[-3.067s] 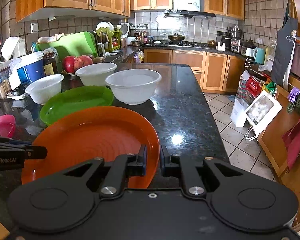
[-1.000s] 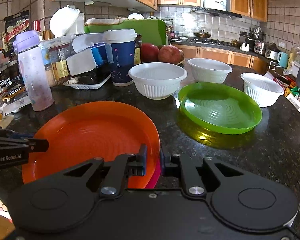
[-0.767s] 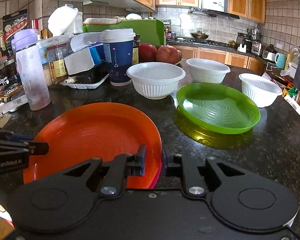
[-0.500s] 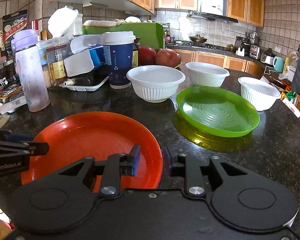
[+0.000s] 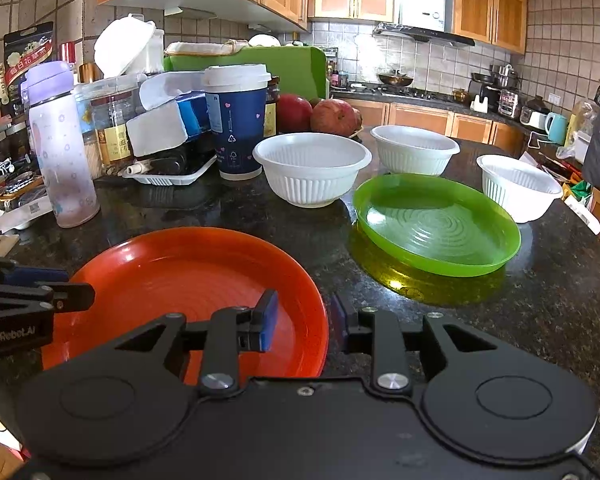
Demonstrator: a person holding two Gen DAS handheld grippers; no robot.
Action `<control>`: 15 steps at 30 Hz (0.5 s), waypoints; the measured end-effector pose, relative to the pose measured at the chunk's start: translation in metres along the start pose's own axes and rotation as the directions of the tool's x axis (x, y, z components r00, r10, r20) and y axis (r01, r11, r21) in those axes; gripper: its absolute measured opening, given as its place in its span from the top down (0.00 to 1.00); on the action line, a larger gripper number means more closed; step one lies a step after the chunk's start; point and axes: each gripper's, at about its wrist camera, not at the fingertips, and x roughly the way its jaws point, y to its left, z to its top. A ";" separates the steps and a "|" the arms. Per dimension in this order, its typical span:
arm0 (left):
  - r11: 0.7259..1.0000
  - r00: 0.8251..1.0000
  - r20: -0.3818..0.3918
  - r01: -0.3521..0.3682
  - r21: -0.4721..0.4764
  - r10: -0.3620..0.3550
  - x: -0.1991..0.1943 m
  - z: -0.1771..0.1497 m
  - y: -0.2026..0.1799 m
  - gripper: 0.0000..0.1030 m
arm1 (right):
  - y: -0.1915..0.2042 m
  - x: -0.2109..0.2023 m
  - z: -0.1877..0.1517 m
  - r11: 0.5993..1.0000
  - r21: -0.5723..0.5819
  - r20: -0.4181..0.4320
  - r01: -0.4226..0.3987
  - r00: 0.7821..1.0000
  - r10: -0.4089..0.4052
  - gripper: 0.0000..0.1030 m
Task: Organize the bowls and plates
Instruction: 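Lower the orange plate onto the magenta plate and open the left gripper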
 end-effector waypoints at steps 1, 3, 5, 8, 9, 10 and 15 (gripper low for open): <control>1.000 1.000 0.001 -0.003 0.000 0.003 0.000 0.000 0.000 0.67 | 0.000 0.000 0.000 1.000 0.001 0.000 0.000 1.000 0.000 0.71; 1.000 1.000 0.002 -0.008 -0.001 0.008 0.000 0.000 0.001 0.67 | 0.000 0.000 0.000 1.000 0.002 0.001 0.000 1.000 0.000 0.71; 1.000 1.000 0.000 -0.010 -0.005 0.010 0.000 0.000 0.001 0.67 | 0.000 0.000 0.000 1.000 0.004 0.003 0.000 1.000 0.000 0.71; 1.000 1.000 0.000 -0.013 -0.009 0.013 0.000 0.001 0.002 0.67 | -0.001 0.000 0.001 1.000 0.009 0.006 0.001 1.000 -0.001 0.70; 1.000 1.000 0.001 -0.014 -0.010 0.014 -0.001 0.001 0.002 0.67 | -0.001 0.000 0.001 1.000 0.011 0.007 0.002 1.000 -0.002 0.70; 1.000 1.000 0.002 -0.013 -0.012 0.013 -0.001 0.001 0.003 0.67 | -0.002 0.000 0.001 1.000 0.013 0.008 0.002 1.000 -0.002 0.70; 1.000 1.000 0.010 -0.011 -0.019 0.011 -0.003 0.004 0.004 0.67 | -0.004 -0.001 0.003 1.000 0.021 0.014 0.002 1.000 -0.003 0.69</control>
